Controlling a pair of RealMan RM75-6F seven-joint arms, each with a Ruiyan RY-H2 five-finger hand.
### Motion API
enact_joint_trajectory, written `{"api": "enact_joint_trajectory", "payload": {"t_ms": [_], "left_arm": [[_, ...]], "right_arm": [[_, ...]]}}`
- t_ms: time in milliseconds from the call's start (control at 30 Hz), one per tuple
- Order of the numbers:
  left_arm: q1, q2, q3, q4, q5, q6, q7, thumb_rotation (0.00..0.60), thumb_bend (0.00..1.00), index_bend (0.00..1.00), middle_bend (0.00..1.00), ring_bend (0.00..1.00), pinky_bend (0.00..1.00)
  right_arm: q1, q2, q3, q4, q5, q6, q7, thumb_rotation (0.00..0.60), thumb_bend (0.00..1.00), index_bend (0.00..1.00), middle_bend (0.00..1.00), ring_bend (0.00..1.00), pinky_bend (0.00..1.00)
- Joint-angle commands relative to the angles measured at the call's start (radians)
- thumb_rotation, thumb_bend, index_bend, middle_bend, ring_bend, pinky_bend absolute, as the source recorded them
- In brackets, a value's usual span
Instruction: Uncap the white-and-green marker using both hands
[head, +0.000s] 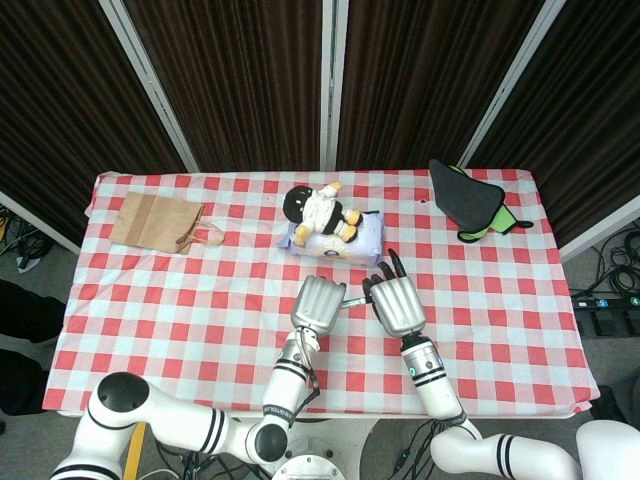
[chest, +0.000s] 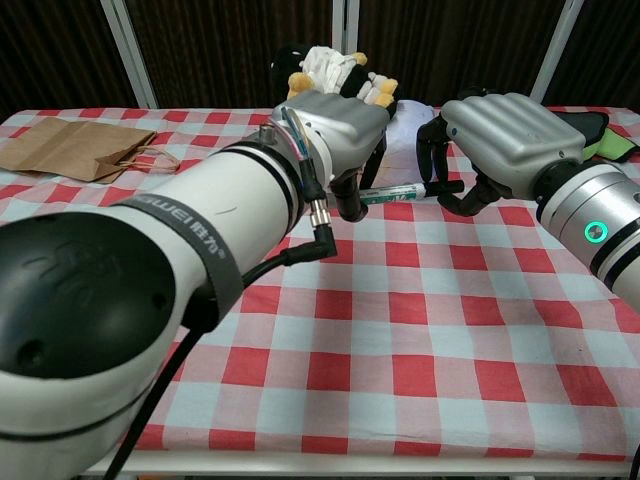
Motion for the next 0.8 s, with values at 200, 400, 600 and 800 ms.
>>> {"api": "enact_joint_trajectory", "payload": {"t_ms": [200,400,600,800], "left_arm": [[0.005,0.012,0.005,-0.012,0.005,0.002,-0.013,0.600,0.41,0.59,0.60,0.53,0.59],[0.020,0.039,0.027,-0.033,0.020,0.010,-0.024,0.600,0.41,0.59,0.60,0.53,0.59],[0.051,0.071,0.060,-0.055,0.035,0.009,-0.050,0.600,0.41,0.59,0.60,0.53,0.59],[0.082,0.093,0.114,-0.031,0.077,-0.021,-0.101,0.600,0.41,0.59,0.60,0.53,0.59]], "right_arm": [[-0.004,-0.002,-0.009,0.008,-0.021,0.024,0.032,0.600,0.32,0.70,0.65,0.29,0.07],[-0.013,0.004,-0.017,0.022,-0.030,0.043,0.047,0.600,0.33,0.75,0.69,0.33,0.09],[-0.031,0.021,-0.022,0.040,-0.023,0.053,0.077,0.600,0.33,0.76,0.71,0.33,0.09],[-0.043,0.028,-0.030,0.061,-0.015,0.050,0.104,0.600,0.33,0.76,0.71,0.33,0.09]]}}
